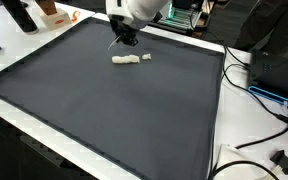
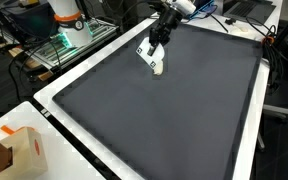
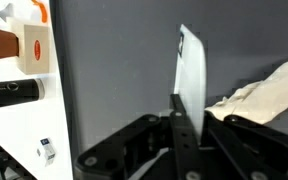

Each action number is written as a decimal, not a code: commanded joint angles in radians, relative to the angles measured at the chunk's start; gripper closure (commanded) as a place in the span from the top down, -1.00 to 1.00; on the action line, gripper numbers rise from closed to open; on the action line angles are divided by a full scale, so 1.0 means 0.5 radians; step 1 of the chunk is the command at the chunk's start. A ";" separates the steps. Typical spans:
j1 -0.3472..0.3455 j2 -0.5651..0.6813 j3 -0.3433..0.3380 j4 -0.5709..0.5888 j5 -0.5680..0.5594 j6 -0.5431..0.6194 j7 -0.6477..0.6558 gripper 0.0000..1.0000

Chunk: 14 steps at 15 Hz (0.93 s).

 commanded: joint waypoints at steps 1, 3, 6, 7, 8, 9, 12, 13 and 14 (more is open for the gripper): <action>-0.022 -0.046 -0.002 -0.042 0.015 0.106 -0.108 -0.98; -0.035 -0.077 -0.001 -0.065 0.032 0.169 -0.163 -0.98; -0.054 -0.135 -0.004 -0.106 0.064 0.249 -0.238 -0.98; -0.062 -0.162 -0.006 -0.126 0.074 0.273 -0.261 -0.98; -0.071 -0.189 -0.006 -0.144 0.085 0.304 -0.282 -0.98; -0.081 -0.224 -0.007 -0.168 0.093 0.334 -0.299 -0.98; -0.110 -0.315 -0.003 -0.212 0.157 0.433 -0.376 -0.98; -0.119 -0.345 -0.003 -0.226 0.190 0.467 -0.402 -0.98; -0.127 -0.383 -0.003 -0.242 0.224 0.504 -0.437 -0.98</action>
